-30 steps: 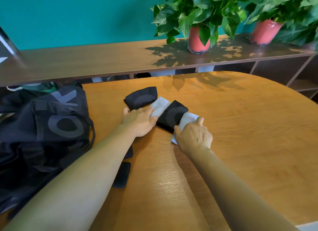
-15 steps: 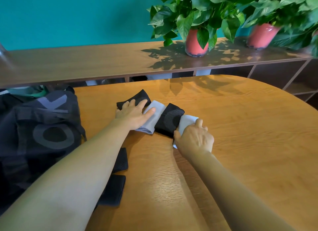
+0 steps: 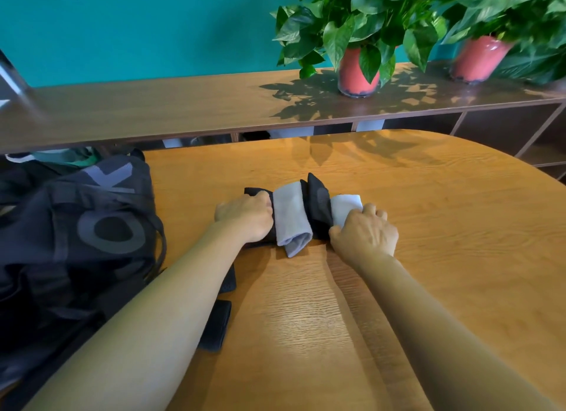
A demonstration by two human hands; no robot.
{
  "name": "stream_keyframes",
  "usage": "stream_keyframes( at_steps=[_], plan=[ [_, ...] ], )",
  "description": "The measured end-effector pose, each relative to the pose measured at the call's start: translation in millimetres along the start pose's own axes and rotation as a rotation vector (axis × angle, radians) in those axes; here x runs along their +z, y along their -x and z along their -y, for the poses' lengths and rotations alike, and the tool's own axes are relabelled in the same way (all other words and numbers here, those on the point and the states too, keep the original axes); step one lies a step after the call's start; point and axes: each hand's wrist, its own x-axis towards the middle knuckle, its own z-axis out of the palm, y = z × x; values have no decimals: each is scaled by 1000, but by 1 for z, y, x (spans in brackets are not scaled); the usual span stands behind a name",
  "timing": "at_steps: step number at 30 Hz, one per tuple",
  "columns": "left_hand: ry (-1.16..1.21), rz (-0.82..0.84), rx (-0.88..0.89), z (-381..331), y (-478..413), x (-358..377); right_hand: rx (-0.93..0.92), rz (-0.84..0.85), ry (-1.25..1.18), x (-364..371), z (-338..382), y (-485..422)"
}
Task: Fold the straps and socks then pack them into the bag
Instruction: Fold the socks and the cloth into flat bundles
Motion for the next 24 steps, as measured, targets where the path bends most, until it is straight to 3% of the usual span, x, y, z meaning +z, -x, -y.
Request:
stream_keyframes(
  at_steps=[5,8,11,14,24],
  plan=[
    [-18,-376,49,5,9,4,-152,-123,-89,-5,-5,5],
    [52,-162,223,8,9,18,-413,-141,-198,-1,0,6],
    [171,40,199,16,10,34,-487,3,-164,12,2,4],
    [145,30,193,22,10,40,-496,102,-66,25,-1,1],
    [291,107,189,13,16,36,-512,112,-16,27,-6,2]
  ],
)
